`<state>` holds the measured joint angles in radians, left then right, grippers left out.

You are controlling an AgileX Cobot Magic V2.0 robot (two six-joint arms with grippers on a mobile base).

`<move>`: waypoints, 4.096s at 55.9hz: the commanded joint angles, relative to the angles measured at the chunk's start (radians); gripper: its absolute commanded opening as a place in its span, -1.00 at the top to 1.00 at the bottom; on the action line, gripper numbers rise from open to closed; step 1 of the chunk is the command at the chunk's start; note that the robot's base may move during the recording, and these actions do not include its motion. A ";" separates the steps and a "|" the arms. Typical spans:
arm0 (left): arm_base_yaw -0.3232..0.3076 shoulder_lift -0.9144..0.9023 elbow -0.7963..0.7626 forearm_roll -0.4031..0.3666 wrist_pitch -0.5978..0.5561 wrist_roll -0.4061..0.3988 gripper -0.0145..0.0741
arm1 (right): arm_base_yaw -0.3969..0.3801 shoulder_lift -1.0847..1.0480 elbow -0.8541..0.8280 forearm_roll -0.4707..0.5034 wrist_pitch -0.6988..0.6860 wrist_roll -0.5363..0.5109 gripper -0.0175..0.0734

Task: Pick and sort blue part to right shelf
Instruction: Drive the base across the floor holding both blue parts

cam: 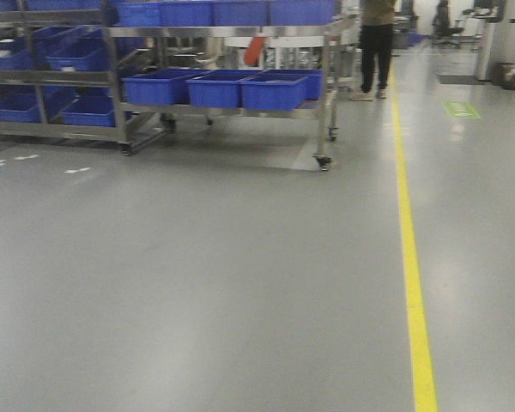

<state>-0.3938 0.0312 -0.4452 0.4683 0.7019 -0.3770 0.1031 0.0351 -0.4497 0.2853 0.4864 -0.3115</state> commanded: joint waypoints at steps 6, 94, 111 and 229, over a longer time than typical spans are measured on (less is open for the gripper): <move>-0.006 0.017 -0.026 0.018 -0.084 -0.008 -0.18 | -0.001 0.015 -0.026 0.006 -0.092 -0.001 0.46; -0.004 0.017 -0.026 0.018 -0.084 -0.008 -0.18 | -0.001 0.015 -0.026 0.006 -0.092 -0.001 0.46; -0.004 0.017 -0.026 0.018 -0.084 -0.008 -0.18 | -0.001 0.015 -0.026 0.006 -0.092 -0.001 0.46; -0.004 0.017 -0.026 0.018 -0.087 -0.008 -0.17 | -0.001 0.015 -0.026 0.006 -0.092 -0.001 0.46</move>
<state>-0.3938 0.0312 -0.4452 0.4664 0.7019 -0.3770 0.1031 0.0351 -0.4497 0.2853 0.4864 -0.3115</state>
